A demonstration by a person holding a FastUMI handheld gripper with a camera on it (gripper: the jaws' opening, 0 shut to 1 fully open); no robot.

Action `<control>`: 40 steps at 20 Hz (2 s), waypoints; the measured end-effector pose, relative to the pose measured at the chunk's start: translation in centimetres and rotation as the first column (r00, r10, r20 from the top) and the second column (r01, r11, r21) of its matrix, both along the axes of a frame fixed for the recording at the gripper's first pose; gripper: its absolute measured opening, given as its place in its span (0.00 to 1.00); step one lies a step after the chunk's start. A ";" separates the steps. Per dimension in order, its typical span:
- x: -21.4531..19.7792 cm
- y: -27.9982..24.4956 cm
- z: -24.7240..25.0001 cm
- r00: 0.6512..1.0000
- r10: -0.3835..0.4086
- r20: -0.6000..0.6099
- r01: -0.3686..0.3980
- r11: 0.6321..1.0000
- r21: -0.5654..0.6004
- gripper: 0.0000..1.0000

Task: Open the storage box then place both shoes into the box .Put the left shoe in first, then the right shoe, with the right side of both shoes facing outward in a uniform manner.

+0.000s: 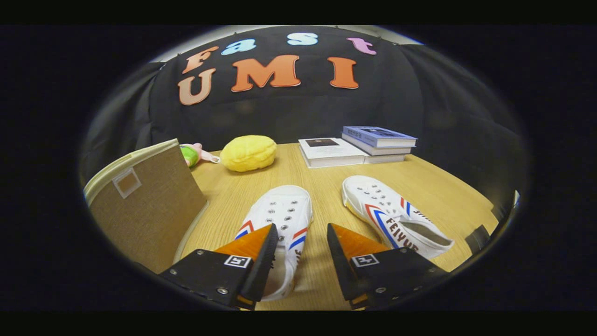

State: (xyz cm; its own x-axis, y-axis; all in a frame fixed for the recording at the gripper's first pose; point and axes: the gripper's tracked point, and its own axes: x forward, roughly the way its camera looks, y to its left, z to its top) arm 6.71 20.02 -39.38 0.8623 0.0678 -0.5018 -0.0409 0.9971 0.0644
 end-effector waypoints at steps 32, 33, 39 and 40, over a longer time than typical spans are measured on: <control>0.7 5.6 16.0 0.994 0.002 0.107 -0.035 0.952 0.305 0.00; 0.8 6.3 16.9 0.993 0.004 0.115 -0.041 0.947 0.319 0.00; 0.9 12.5 20.5 0.983 0.079 0.163 -0.128 0.939 0.318 0.00; 0.8 13.9 20.6 0.982 0.095 0.164 -0.144 0.935 0.323 0.00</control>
State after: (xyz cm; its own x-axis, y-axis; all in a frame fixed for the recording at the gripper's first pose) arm 7.49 33.95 -18.78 0.8987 0.3160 -0.3042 -0.1918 0.9067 0.3756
